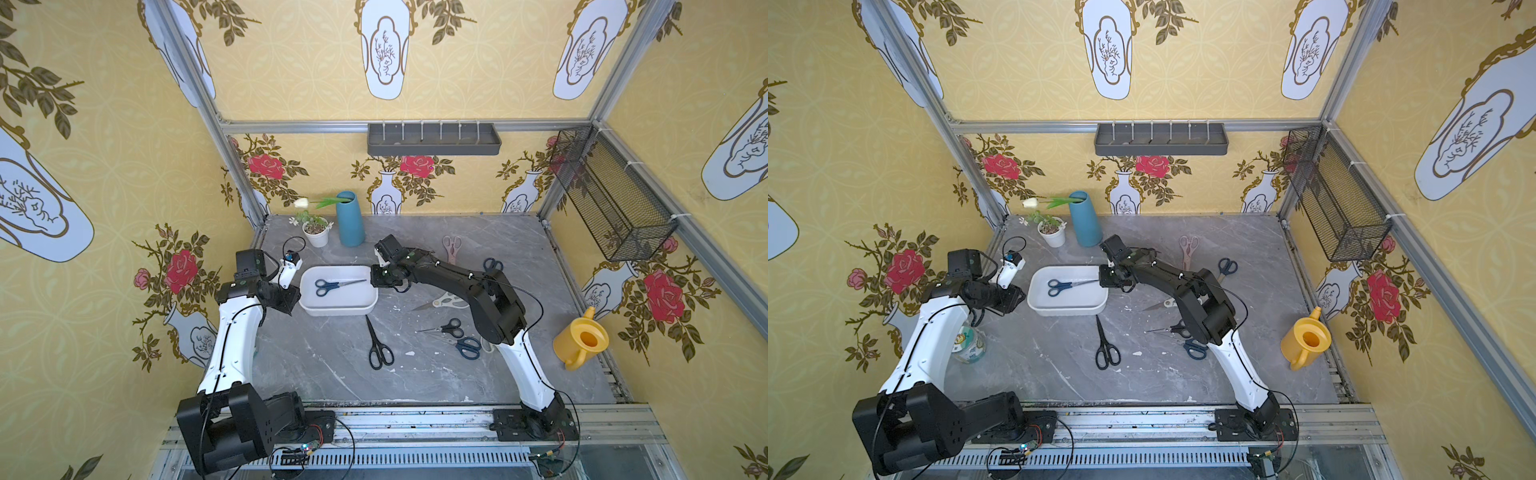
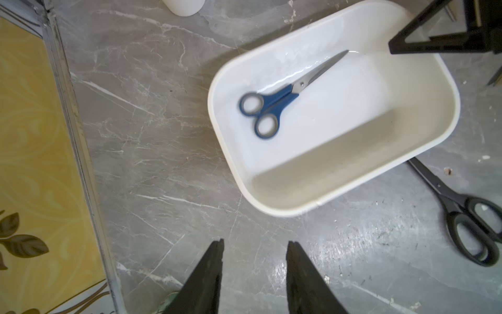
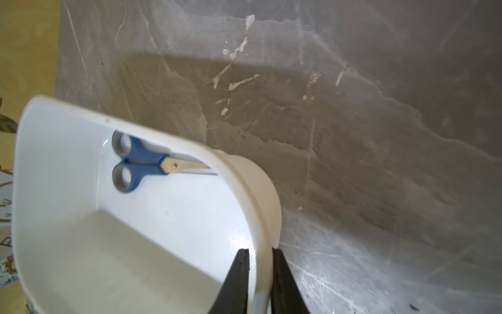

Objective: Put the scissors into the storage box
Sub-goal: Adjust the storage box at the center of the board.

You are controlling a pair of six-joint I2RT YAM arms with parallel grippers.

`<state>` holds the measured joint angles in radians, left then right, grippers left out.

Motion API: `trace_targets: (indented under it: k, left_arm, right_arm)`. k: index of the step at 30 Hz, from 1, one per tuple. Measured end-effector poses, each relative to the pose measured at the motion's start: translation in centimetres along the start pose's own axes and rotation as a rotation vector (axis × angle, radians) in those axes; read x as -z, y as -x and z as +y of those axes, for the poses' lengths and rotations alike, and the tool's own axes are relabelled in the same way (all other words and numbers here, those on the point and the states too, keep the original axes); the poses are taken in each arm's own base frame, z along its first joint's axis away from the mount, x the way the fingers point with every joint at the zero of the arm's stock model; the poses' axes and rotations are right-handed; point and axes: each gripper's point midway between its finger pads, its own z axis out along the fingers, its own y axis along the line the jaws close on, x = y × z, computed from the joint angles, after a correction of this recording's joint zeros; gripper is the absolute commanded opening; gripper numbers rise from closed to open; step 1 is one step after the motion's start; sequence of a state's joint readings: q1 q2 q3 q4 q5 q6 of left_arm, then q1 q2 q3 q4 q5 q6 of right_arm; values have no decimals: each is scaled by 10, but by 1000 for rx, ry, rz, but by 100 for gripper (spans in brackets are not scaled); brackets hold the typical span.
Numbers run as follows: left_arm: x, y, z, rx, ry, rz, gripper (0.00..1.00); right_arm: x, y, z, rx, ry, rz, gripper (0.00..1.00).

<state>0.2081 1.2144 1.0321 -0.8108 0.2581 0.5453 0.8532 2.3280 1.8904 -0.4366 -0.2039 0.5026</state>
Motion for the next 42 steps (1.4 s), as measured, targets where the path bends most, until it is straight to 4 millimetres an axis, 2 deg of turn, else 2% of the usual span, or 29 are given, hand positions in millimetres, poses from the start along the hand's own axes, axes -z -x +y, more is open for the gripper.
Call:
trace_targets:
  k: [4,9,12,16,17,19,21,23,26,28,29,32,35,37,42]
  left_arm:
    - [8,7,6,-81,-9,38,46]
    - [8,16,12,-172,-52,82,47]
    - [0,22,18,-200,-86,109,48]
    - [-20,27,27,-218,-120,134,49]
    - [-26,26,28,-219,-131,143,50]
    - [-38,23,29,-217,-151,160,50]
    - [-46,22,30,-217,-170,172,50]
    - [-52,27,32,-219,-178,172,48]
    - [-62,41,34,-221,-179,163,48]
    - [-70,50,29,-236,-194,159,49]
    - [-74,54,24,-244,-203,158,50]
    - [-84,63,1,-283,-253,155,53]
    - [-93,67,-23,-316,-301,163,54]
    - [-99,68,-35,-323,-325,171,55]
    - [-118,66,-42,-322,-341,214,54]
  right_arm:
    - [-8,0,8,122,23,22,12]
    - [-18,0,31,282,59,32,14]
    - [-25,-2,39,334,74,41,20]
    - [-36,-12,34,352,60,88,33]
    - [-35,-12,33,353,56,95,40]
    - [-30,-6,36,352,58,79,45]
    - [-17,2,38,342,59,55,55]
    - [5,5,39,299,68,21,59]
    - [53,-2,38,200,93,-44,62]
    - [92,-5,42,121,131,-114,62]
    - [113,-8,44,72,163,-164,61]
    - [149,-31,32,-78,202,-242,61]
    - [172,-57,13,-208,188,-280,61]
    - [187,-68,4,-266,177,-316,61]
    - [209,-90,-14,-372,162,-366,61]
